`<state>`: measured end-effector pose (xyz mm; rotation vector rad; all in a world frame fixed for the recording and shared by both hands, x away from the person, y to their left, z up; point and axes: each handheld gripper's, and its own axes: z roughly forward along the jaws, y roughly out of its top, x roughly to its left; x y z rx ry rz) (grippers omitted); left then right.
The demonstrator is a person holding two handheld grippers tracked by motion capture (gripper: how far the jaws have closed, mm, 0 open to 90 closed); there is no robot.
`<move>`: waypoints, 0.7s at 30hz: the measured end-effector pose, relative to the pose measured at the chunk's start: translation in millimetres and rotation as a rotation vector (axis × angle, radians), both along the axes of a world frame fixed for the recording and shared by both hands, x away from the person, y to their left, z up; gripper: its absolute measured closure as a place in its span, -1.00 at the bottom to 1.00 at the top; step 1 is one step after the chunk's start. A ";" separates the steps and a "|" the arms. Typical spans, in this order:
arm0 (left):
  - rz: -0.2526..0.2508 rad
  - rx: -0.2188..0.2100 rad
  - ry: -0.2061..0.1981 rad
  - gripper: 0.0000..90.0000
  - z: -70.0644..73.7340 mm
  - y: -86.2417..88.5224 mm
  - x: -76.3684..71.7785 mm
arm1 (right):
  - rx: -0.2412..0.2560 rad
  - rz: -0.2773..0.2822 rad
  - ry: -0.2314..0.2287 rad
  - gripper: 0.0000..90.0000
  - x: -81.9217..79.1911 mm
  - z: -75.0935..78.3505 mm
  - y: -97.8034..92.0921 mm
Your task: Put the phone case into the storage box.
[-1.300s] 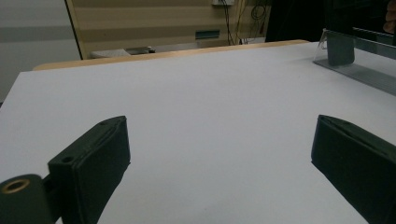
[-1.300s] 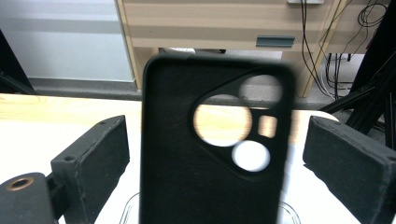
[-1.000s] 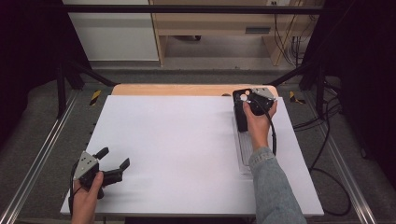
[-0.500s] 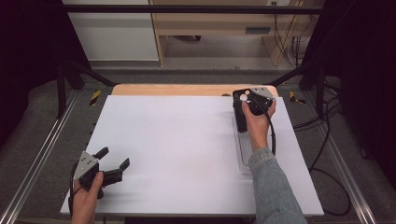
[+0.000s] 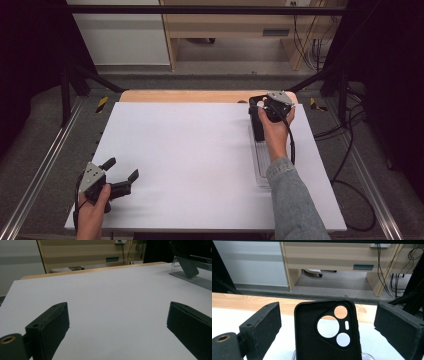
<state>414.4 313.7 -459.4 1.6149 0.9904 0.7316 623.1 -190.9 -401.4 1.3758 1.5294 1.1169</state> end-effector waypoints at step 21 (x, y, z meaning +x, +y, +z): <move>0.002 -0.003 0.001 -0.90 0.1 -0.7 0.7 | 0.024 0.000 0.015 -0.83 -4.3 7.6 0.4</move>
